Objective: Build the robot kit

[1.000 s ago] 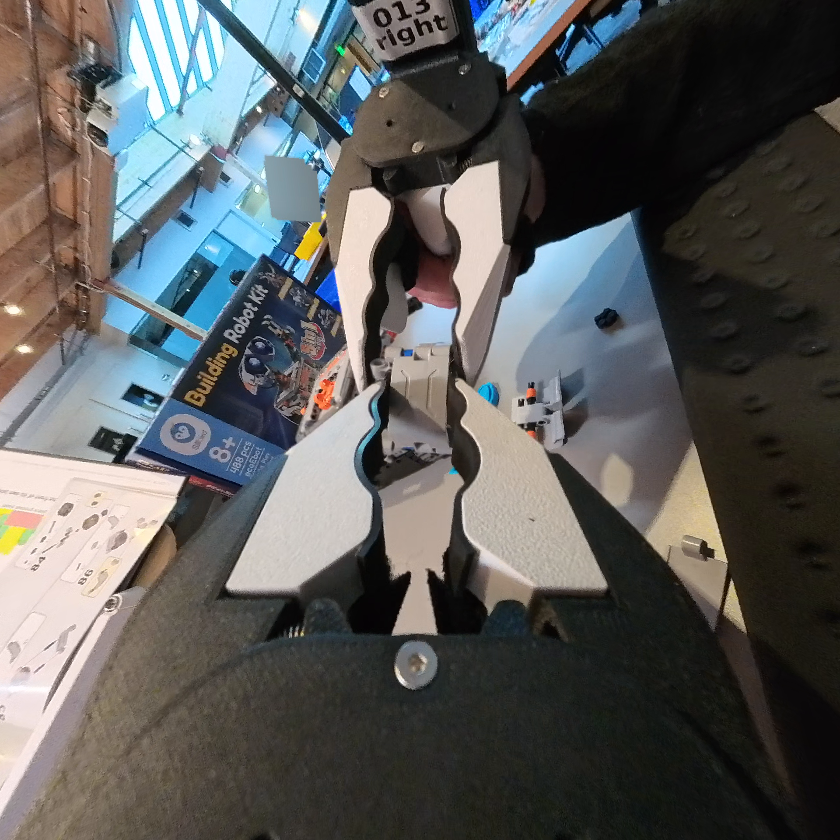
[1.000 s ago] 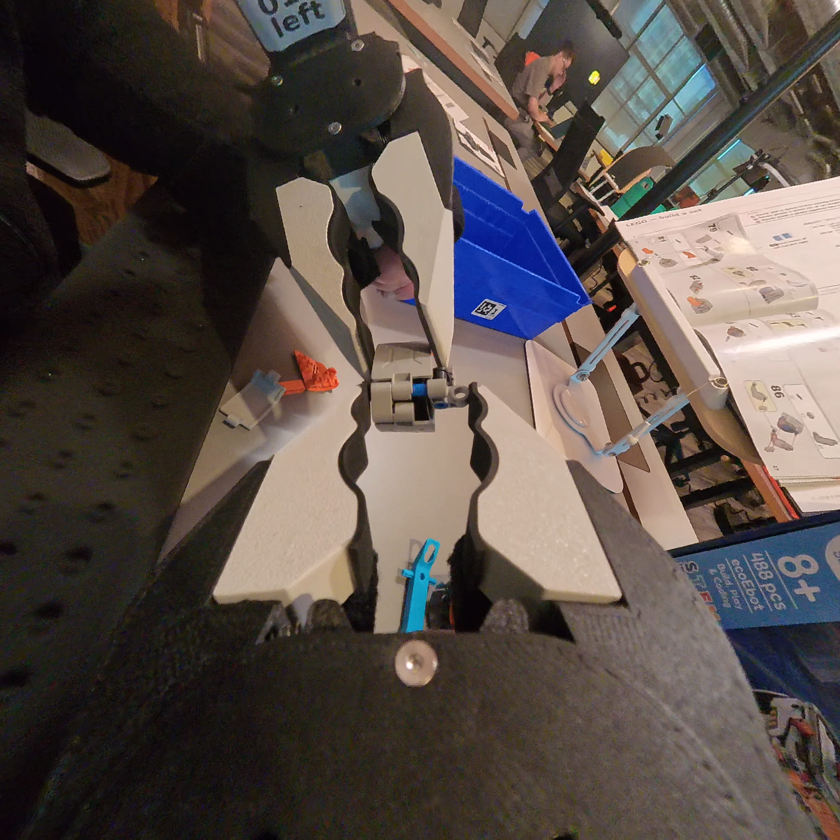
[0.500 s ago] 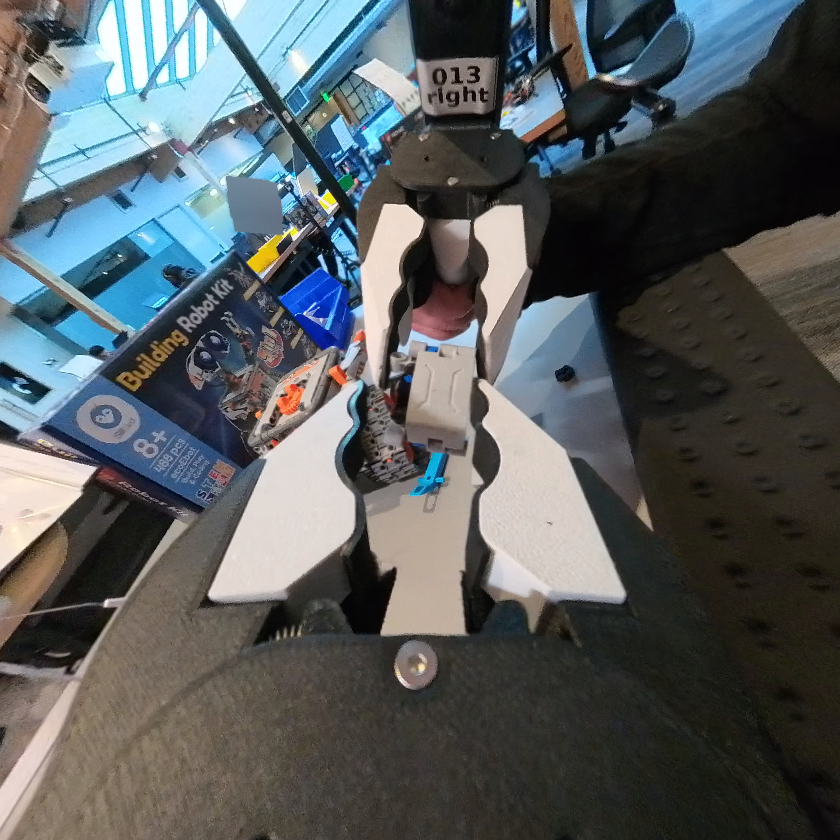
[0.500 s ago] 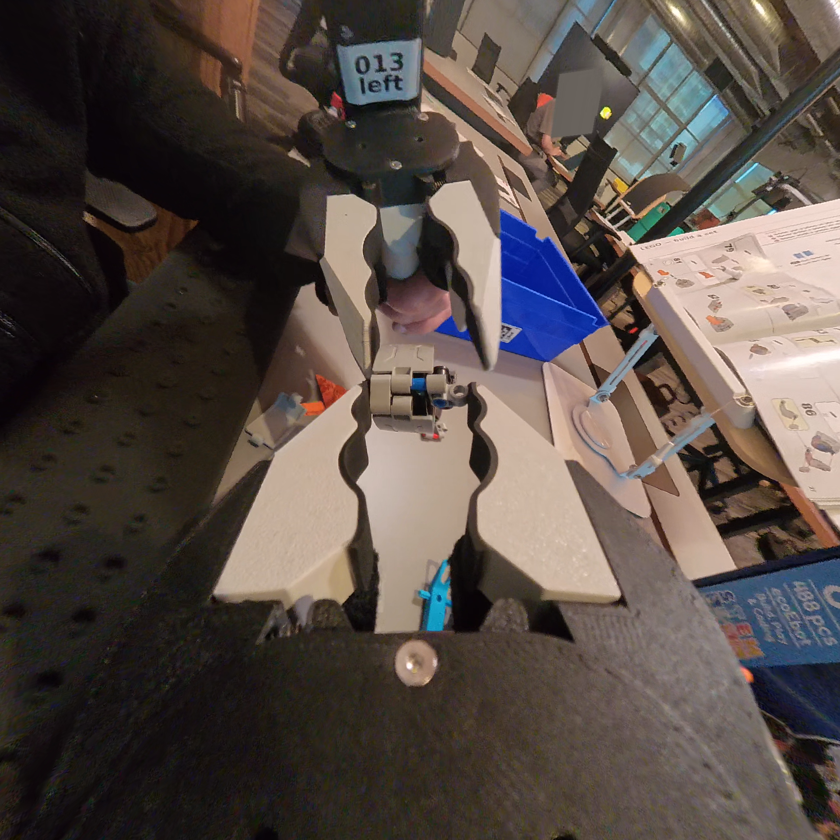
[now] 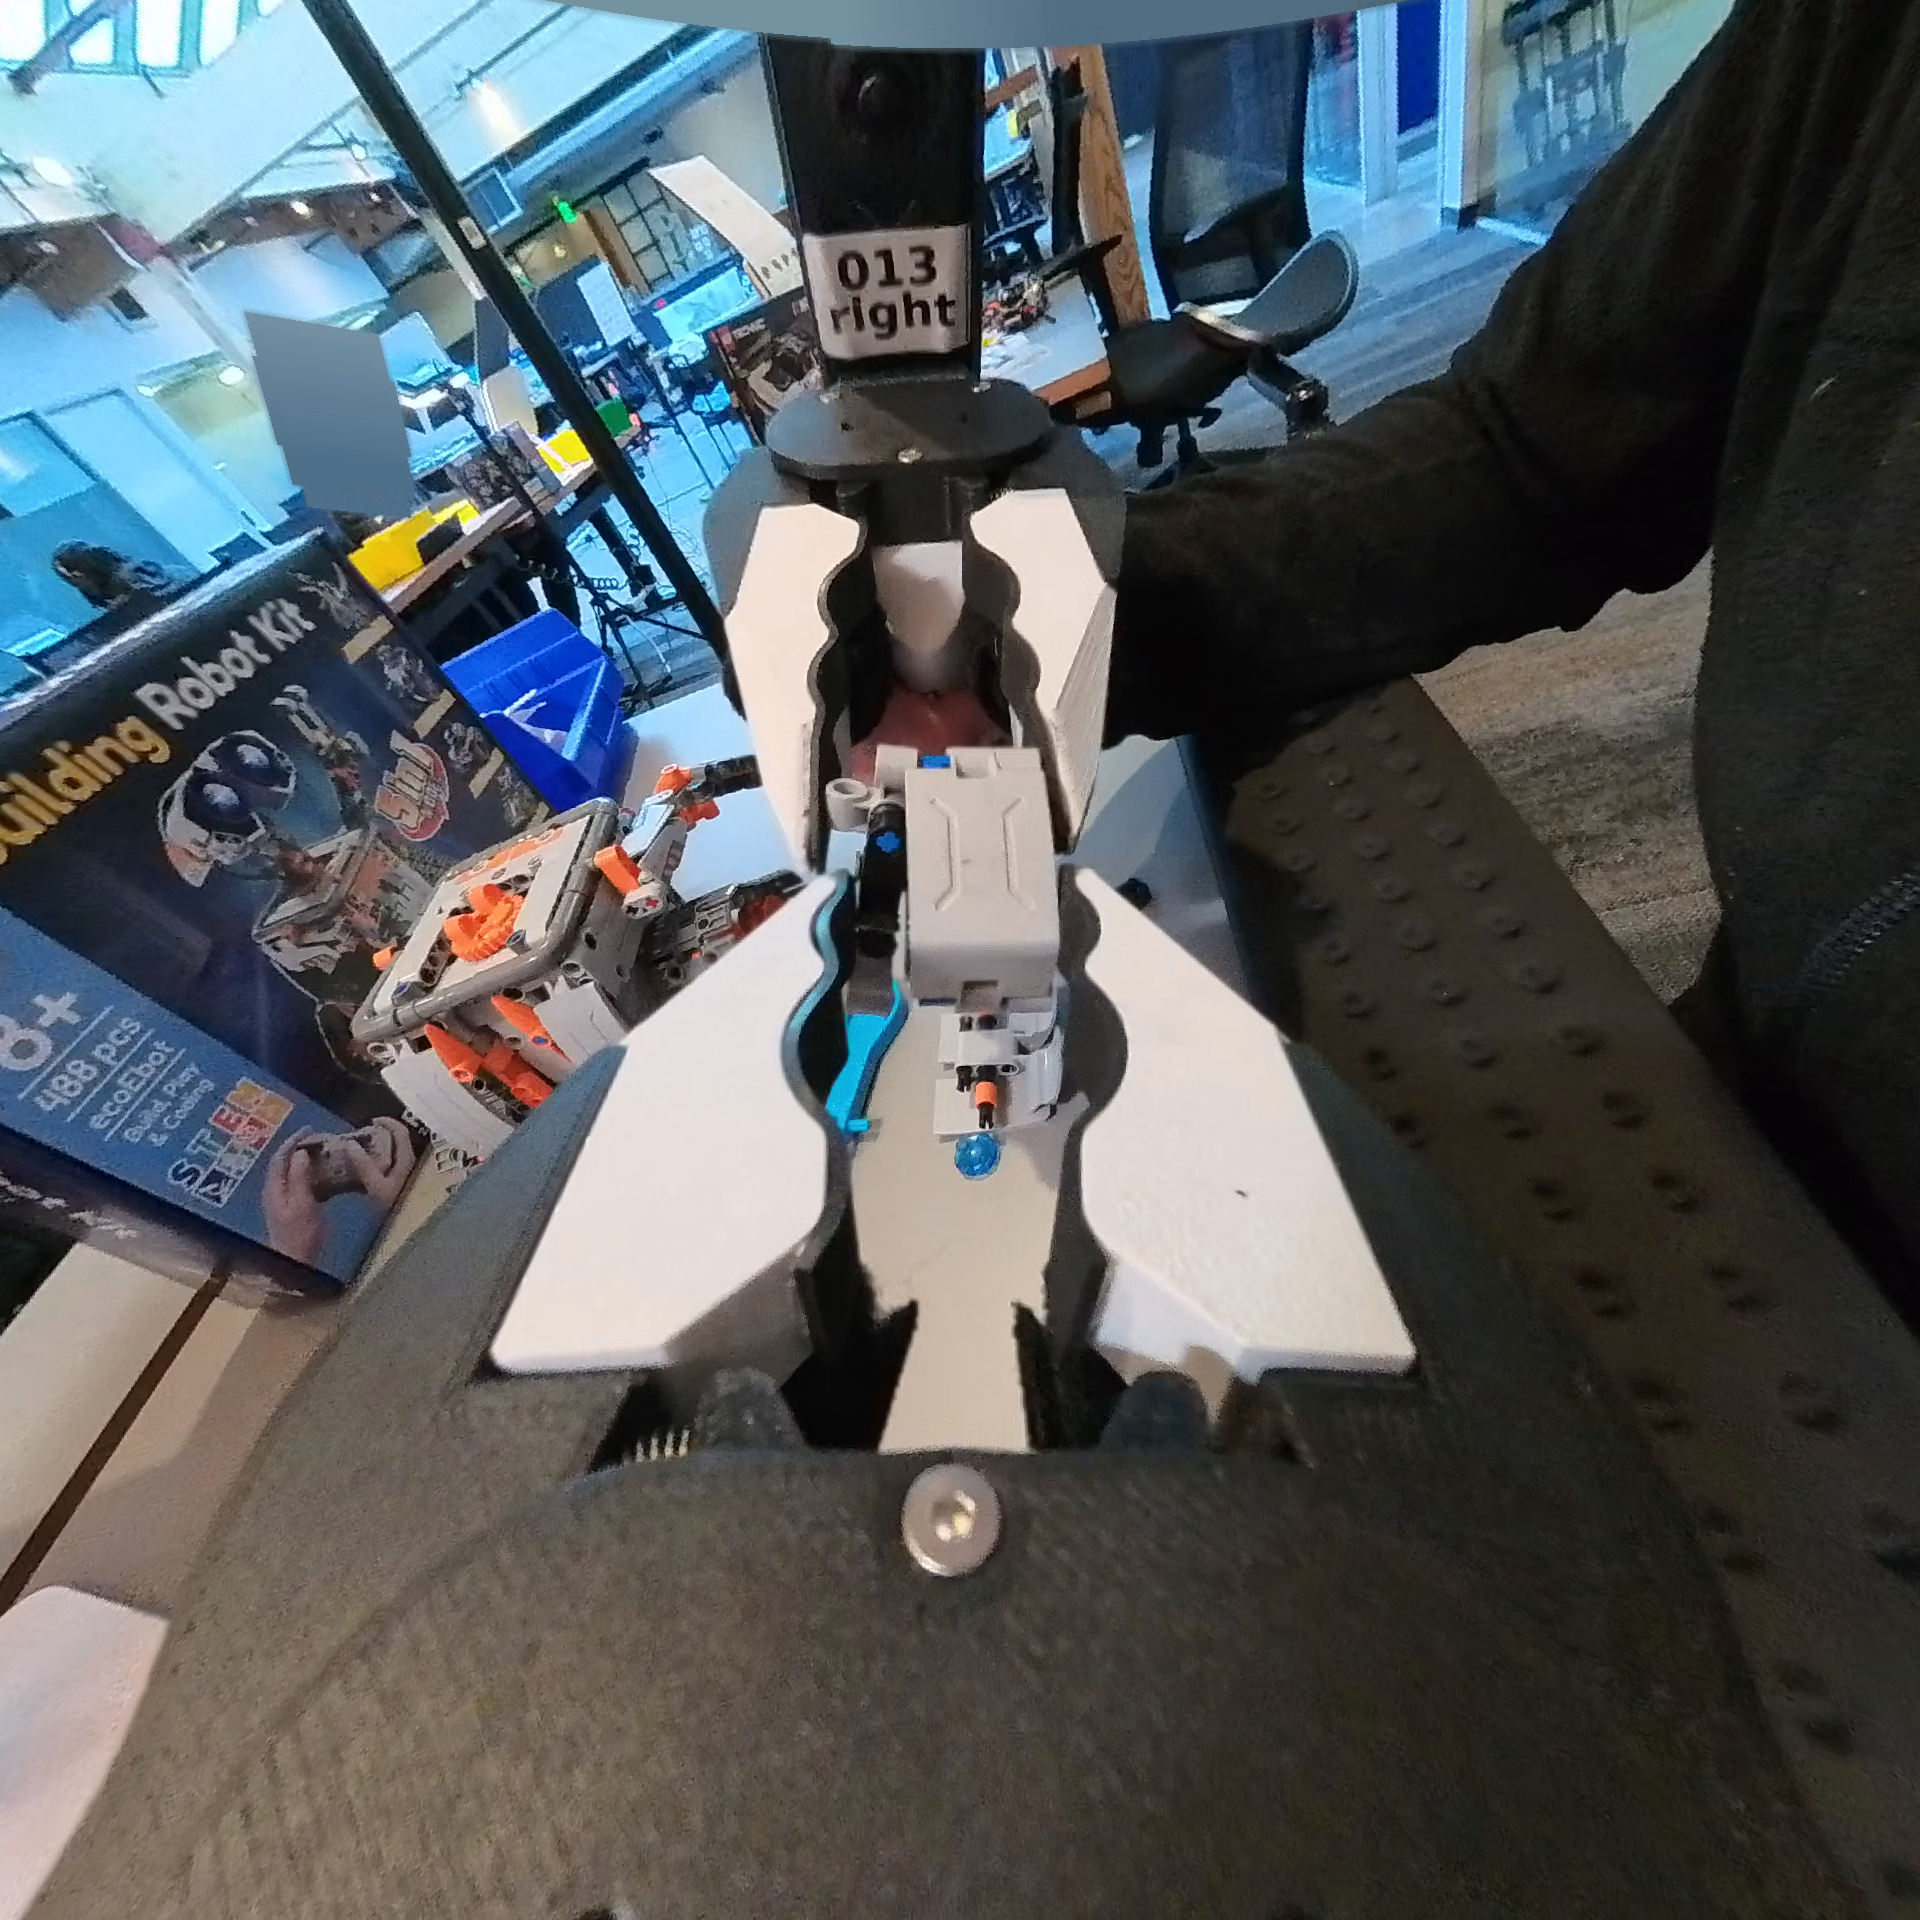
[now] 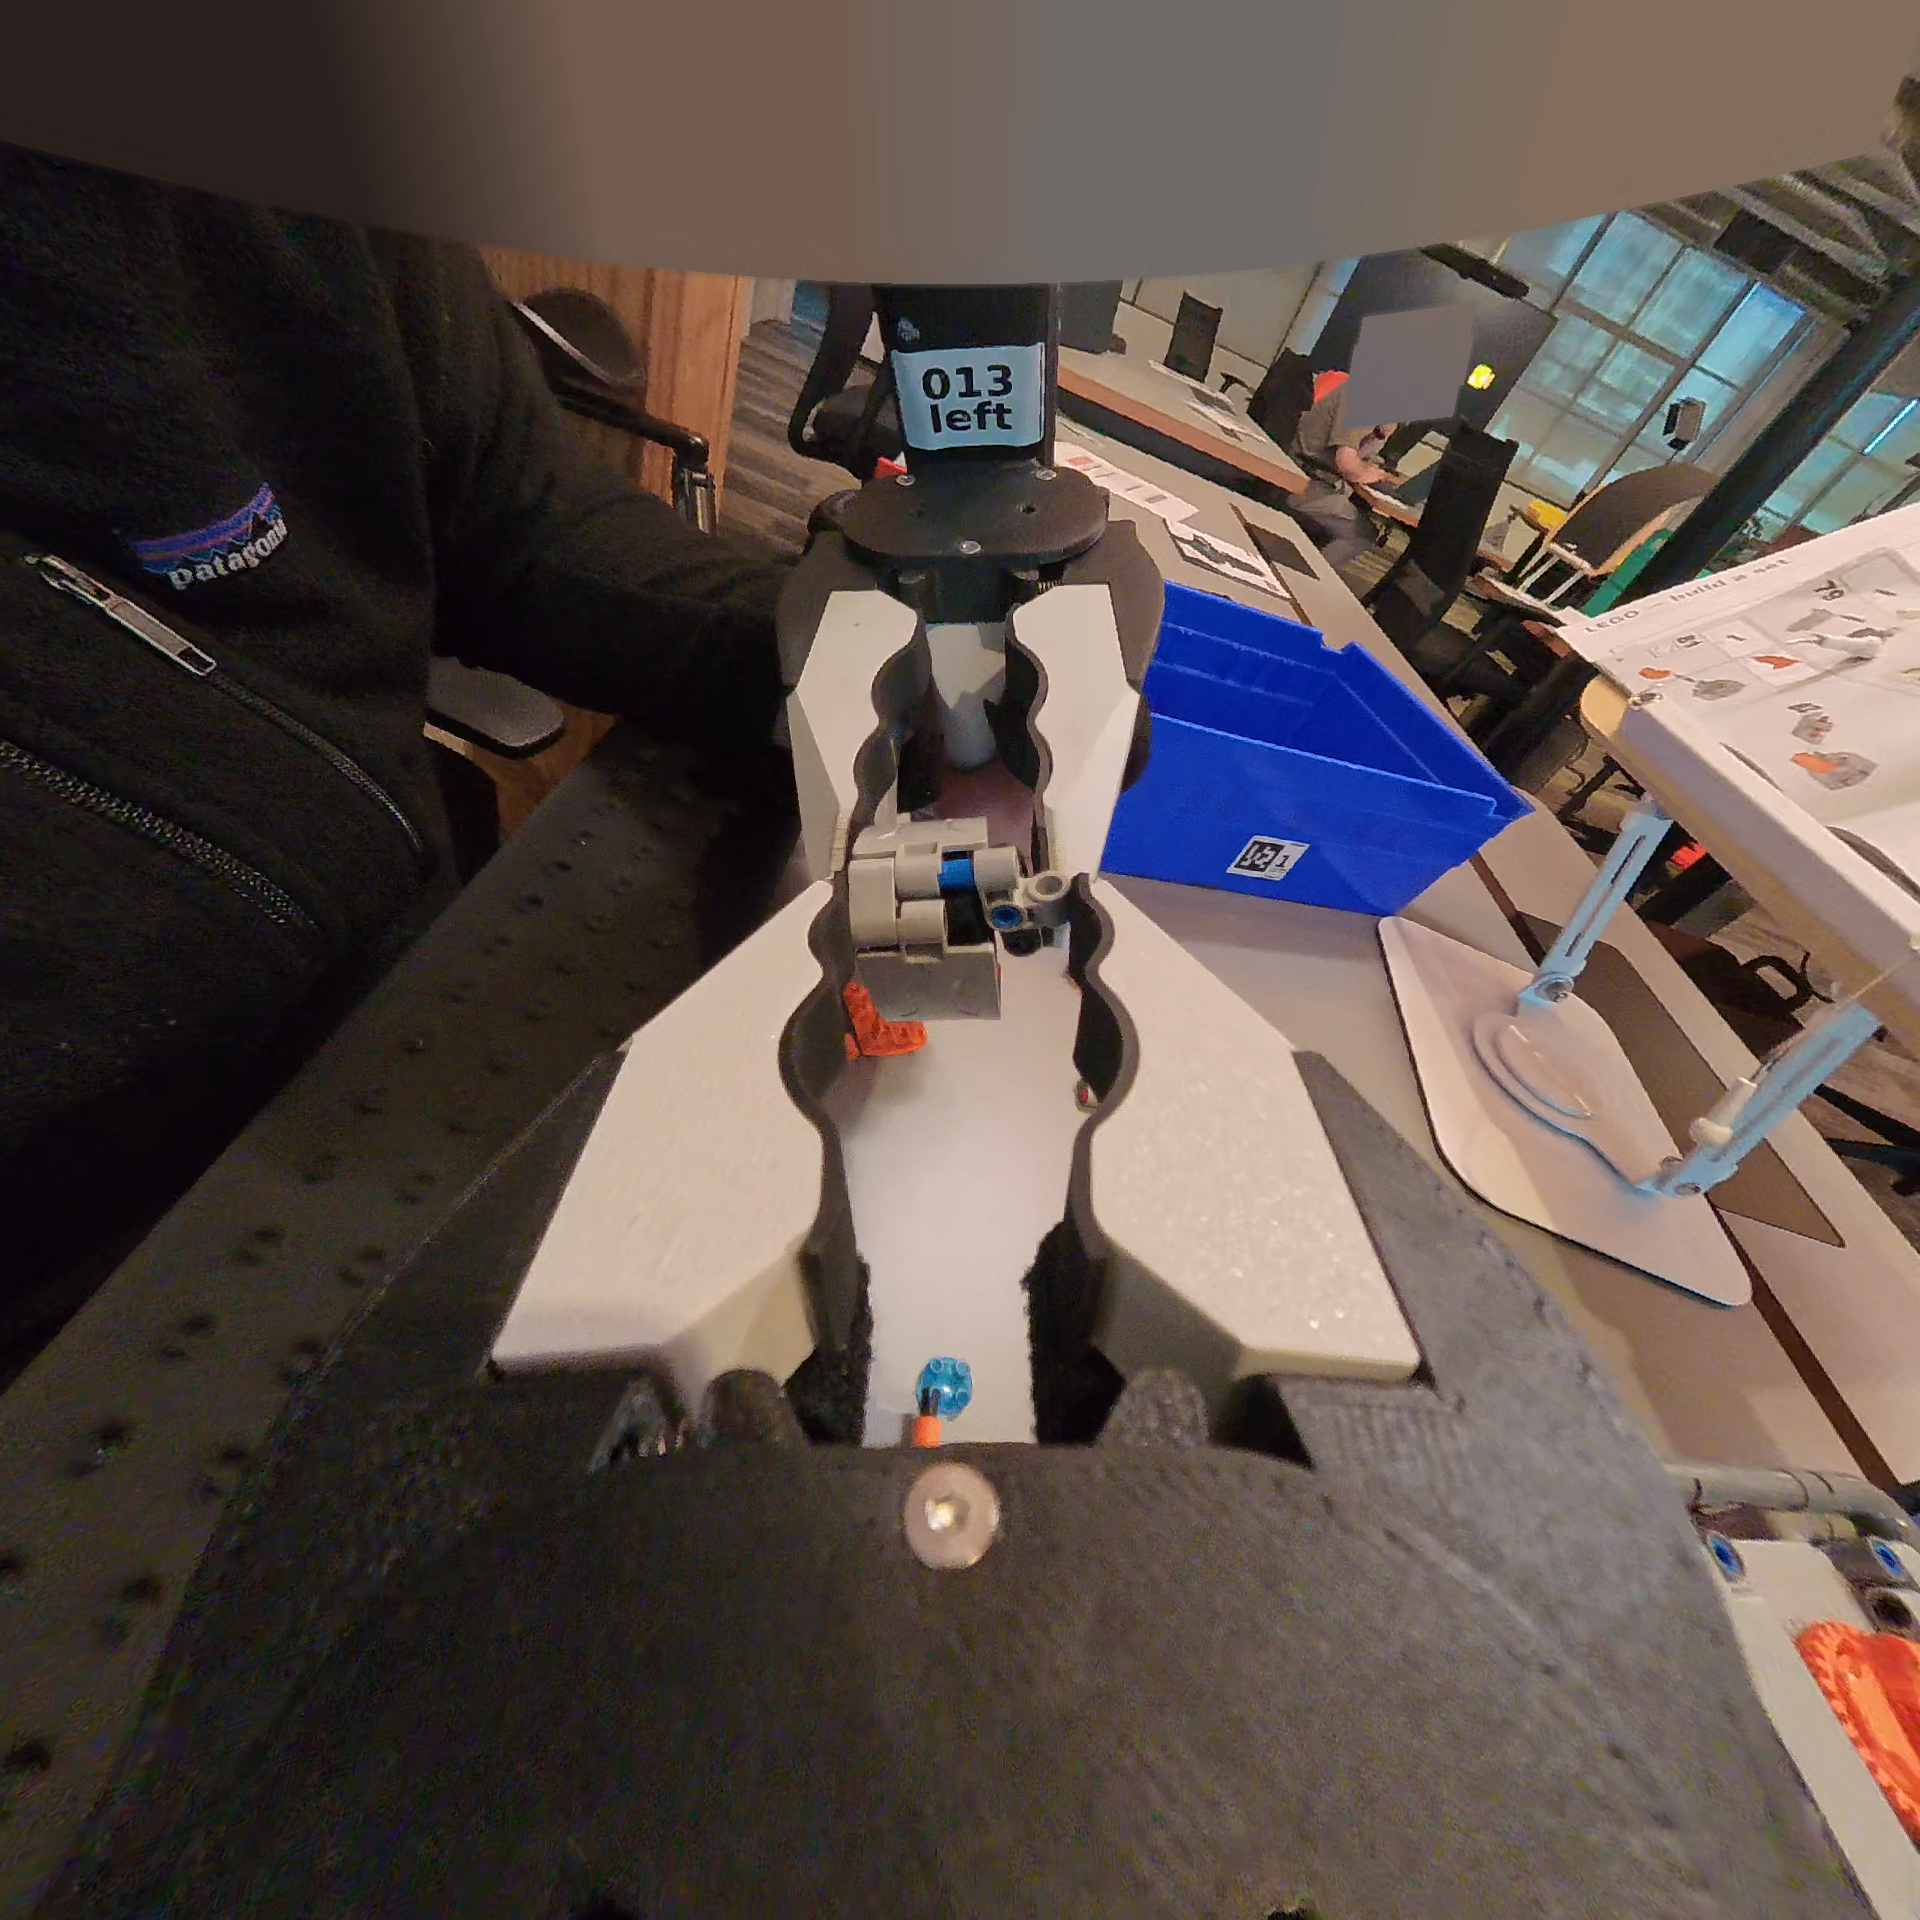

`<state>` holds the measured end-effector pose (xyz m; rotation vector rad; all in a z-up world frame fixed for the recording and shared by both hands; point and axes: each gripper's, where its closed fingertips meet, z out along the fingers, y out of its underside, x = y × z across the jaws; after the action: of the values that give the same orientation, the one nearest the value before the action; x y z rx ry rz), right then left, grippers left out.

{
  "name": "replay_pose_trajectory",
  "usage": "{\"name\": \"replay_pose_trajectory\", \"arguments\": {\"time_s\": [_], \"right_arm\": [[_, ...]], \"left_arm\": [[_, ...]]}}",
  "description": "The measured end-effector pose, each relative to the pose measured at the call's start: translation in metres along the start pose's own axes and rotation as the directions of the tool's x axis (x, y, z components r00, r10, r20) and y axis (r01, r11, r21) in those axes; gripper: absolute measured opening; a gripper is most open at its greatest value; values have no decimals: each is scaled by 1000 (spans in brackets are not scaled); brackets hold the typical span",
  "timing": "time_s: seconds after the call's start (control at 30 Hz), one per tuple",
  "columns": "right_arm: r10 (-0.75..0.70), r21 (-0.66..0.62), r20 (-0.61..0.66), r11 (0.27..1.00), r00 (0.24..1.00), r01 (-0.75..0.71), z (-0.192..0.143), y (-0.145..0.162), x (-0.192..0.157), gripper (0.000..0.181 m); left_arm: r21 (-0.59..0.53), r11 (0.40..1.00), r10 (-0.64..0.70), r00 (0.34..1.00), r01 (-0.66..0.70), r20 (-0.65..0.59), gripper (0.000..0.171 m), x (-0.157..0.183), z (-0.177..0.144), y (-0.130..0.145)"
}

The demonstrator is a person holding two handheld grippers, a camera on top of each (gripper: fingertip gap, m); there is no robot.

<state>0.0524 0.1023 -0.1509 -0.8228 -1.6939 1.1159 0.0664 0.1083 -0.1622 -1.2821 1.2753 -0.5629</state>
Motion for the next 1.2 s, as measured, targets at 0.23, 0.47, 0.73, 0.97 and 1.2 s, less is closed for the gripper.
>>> {"name": "replay_pose_trajectory", "arguments": {"time_s": [0.23,0.47,0.73,0.97,1.2], "right_arm": [[25,23,34,999,999,-25,-1,-2,-3,39],[54,23,45,998,998,-55,-2,-4,-3,38],[182,39,21,982,983,-183,-2,0,10,39],[284,28,19,958,959,-284,-6,9,21,46],[335,25,34,942,942,-336,-10,13,24,43]], "left_arm": [[-20,999,33,999,-33,23,31,2,0,-3],[6,999,-32,999,32,-6,31,3,1,-5],[64,976,-207,978,209,-42,34,-8,6,-1],[126,879,-446,886,460,-124,32,-22,7,3],[180,814,-527,832,553,-176,33,-27,4,0]]}}
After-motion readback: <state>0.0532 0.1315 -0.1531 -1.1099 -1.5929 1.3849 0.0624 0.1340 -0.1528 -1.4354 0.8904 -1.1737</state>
